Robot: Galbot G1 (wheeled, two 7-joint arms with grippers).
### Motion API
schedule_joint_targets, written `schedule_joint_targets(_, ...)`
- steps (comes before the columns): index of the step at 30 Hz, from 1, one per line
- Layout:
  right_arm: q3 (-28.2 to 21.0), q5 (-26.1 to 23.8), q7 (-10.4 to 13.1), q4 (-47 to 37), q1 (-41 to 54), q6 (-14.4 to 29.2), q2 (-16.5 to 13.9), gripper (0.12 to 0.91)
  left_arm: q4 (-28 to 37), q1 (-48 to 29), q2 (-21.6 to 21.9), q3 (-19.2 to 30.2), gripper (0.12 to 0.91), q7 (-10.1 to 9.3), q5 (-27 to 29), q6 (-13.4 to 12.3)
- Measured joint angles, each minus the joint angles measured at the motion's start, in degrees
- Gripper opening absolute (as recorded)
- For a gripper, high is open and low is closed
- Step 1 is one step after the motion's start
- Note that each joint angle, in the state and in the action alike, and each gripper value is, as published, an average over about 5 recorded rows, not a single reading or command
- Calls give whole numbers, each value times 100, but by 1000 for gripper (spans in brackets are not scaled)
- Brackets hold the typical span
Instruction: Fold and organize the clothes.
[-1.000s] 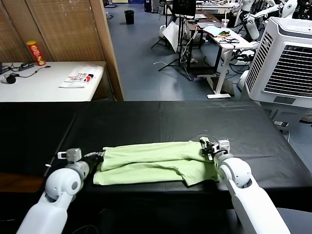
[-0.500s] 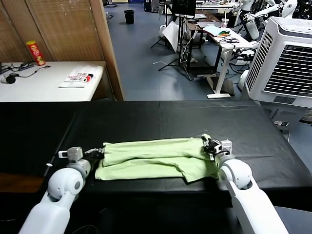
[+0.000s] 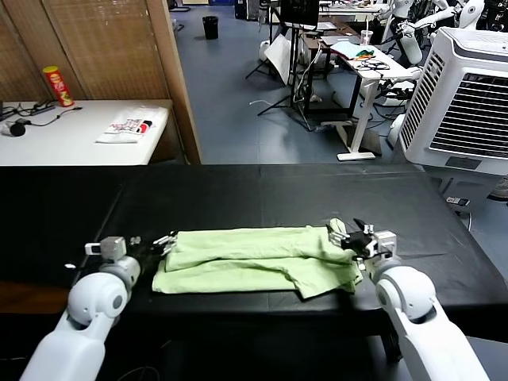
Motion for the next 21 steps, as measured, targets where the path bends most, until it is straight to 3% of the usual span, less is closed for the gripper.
schedule_joint_targets(5, 370, 156, -31, 394, -441, 41, 1, 798, -293, 309, -113, -97, 798, 14, 32, -9)
schedule_joint_targets(11, 704, 292, -36, 693, -740, 48, -67, 798, -367, 693, -361, -73, 798, 125, 515, -115)
schedule_joint_targets(21, 795, 320, -40, 841, -823, 44, -87, 798, -337, 1030, -661, -57, 782, 186, 866, -235)
